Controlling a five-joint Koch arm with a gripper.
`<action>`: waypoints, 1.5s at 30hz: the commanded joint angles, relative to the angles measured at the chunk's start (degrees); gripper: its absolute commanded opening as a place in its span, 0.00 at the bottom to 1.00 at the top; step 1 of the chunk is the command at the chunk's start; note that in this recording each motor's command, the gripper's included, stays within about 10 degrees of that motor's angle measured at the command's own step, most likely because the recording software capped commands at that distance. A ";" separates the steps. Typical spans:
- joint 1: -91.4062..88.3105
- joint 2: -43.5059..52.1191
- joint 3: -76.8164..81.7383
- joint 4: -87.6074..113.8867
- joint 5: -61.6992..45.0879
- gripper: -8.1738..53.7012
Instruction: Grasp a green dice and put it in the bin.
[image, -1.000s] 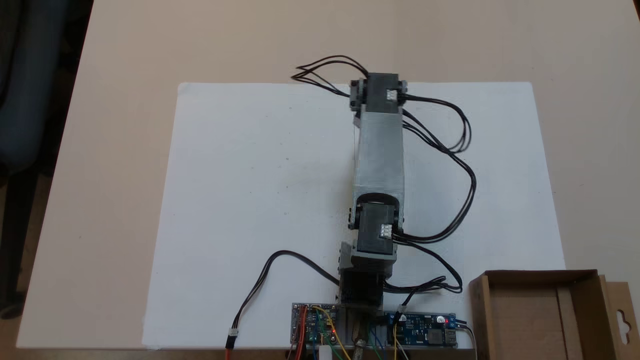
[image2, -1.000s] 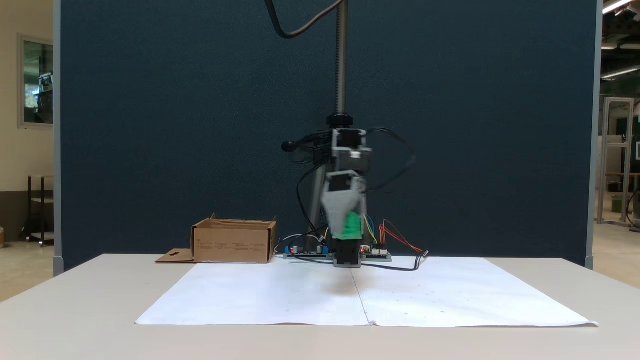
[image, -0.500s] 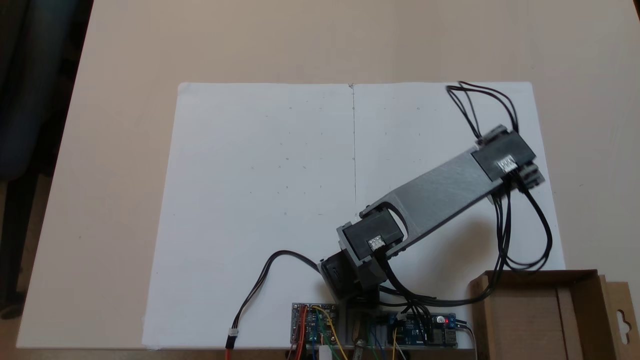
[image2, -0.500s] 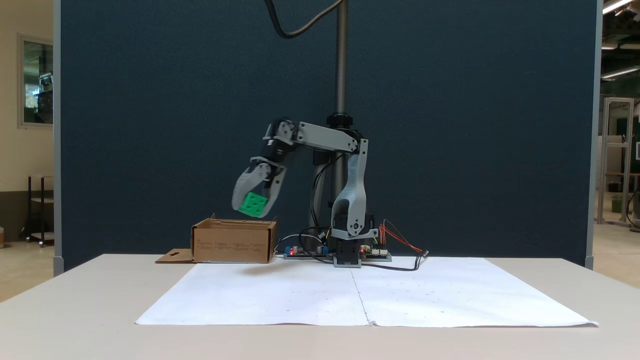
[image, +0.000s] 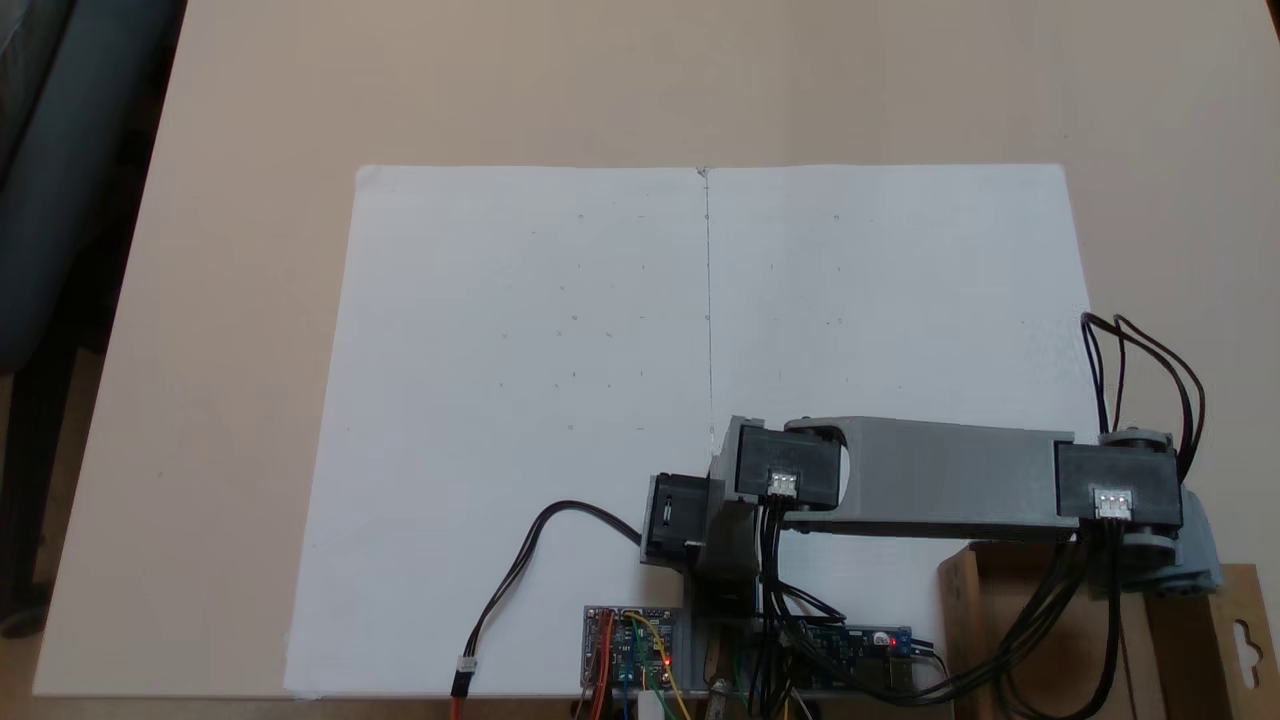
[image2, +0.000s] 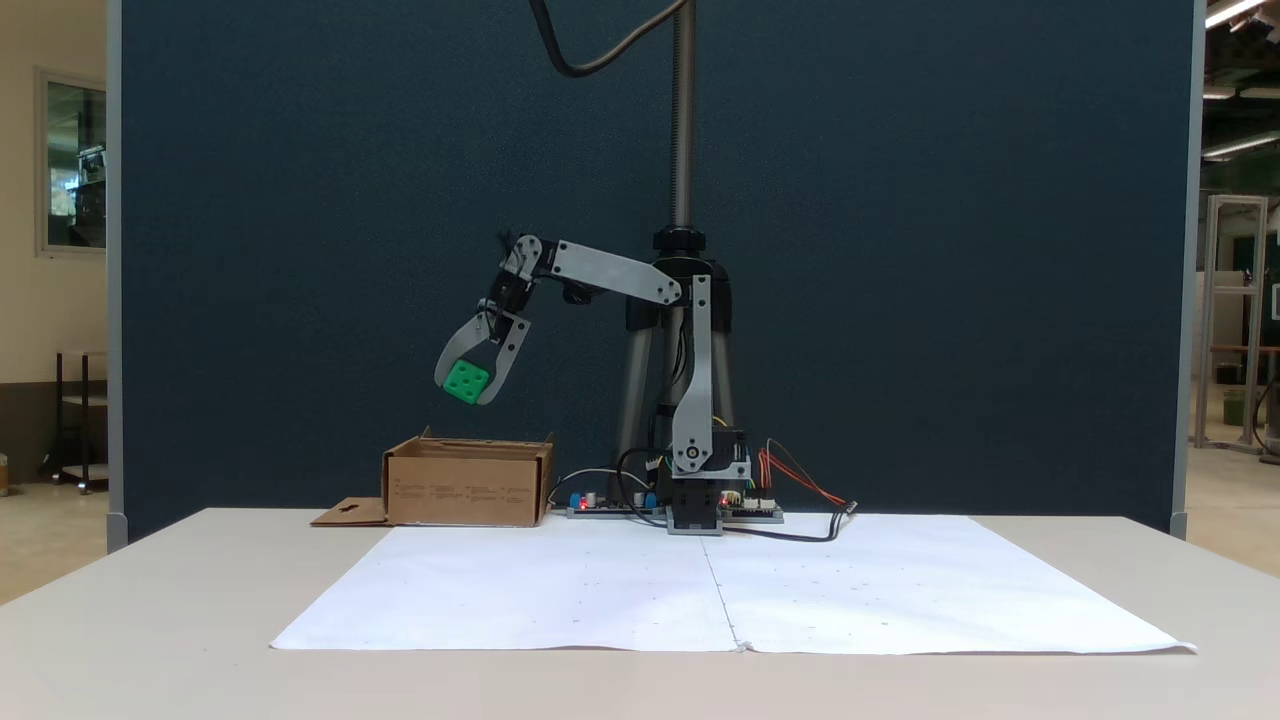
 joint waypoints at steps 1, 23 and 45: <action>3.87 -1.14 -3.43 0.53 -7.56 0.33; 7.21 -5.45 -4.04 6.77 -10.90 0.79; -31.64 7.12 -11.60 5.36 16.08 0.82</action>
